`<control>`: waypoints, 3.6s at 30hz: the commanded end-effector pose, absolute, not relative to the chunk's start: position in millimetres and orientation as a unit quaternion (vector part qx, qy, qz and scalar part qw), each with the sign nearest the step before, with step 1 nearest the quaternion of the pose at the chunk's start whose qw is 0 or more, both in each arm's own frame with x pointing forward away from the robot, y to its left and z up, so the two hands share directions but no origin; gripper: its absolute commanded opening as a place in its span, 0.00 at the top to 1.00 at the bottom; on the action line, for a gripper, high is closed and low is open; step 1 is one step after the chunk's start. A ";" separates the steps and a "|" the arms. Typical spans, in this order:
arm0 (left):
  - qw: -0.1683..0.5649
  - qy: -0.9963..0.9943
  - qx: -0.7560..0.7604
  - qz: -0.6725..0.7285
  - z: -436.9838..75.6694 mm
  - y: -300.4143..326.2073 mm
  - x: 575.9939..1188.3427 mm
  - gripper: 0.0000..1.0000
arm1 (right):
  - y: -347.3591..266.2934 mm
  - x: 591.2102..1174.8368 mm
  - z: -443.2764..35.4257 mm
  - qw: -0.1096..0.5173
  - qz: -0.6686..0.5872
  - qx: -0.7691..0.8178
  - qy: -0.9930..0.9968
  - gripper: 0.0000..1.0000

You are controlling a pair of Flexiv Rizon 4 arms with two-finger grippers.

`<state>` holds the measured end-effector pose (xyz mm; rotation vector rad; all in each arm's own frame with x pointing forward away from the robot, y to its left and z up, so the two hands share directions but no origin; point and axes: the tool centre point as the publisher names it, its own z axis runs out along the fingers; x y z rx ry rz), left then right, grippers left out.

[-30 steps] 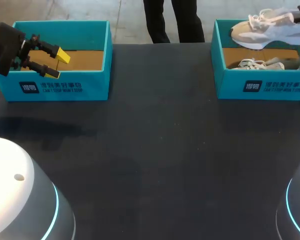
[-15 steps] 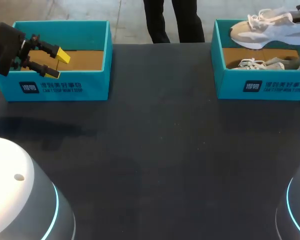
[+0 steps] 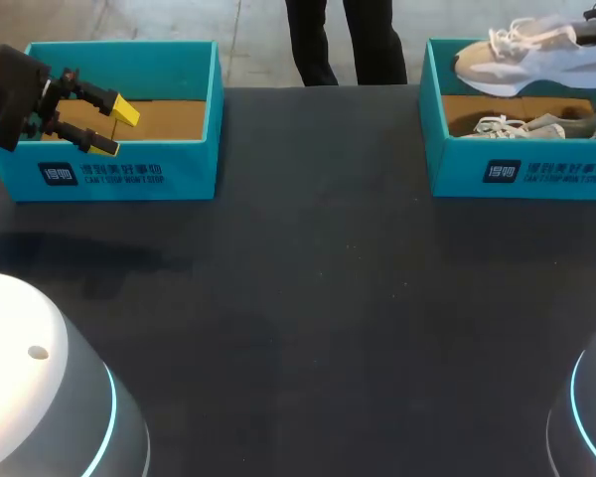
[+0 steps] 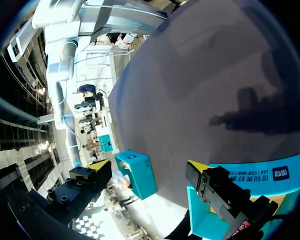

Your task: Take the shoe out of the shoebox, open the shoe tongue, remove and reinsert the insole, then place the shoe into the shoebox

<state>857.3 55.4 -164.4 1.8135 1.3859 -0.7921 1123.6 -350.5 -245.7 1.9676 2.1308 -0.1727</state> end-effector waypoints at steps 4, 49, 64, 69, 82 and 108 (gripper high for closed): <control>0.355 0.537 0.702 -0.305 -164.3 55.3 856.7 0.00 | -352.6 1131.4 -256.5 0.113 -0.059 0.674 0.728 1.00; 0.355 0.537 0.702 -0.305 -164.3 55.3 856.7 0.00 | -356.0 1166.9 -287.3 0.127 -0.056 0.688 0.712 1.00; 0.355 0.537 0.702 -0.305 -164.3 55.3 856.7 0.00 | -353.8 1166.3 -305.6 0.131 -0.066 0.695 0.704 1.00; 0.355 0.537 0.702 -0.305 -164.3 55.3 856.7 0.00 | -353.2 1167.6 -311.3 0.131 -0.065 0.698 0.701 1.00; 0.355 0.537 0.702 -0.305 -164.3 55.3 856.7 0.00 | -355.8 1164.7 -321.0 0.125 -0.066 0.706 0.694 1.00; 0.355 0.537 0.702 -0.305 -164.3 55.3 856.7 0.00 | -353.3 1166.2 -349.4 0.114 -0.061 0.705 0.697 1.00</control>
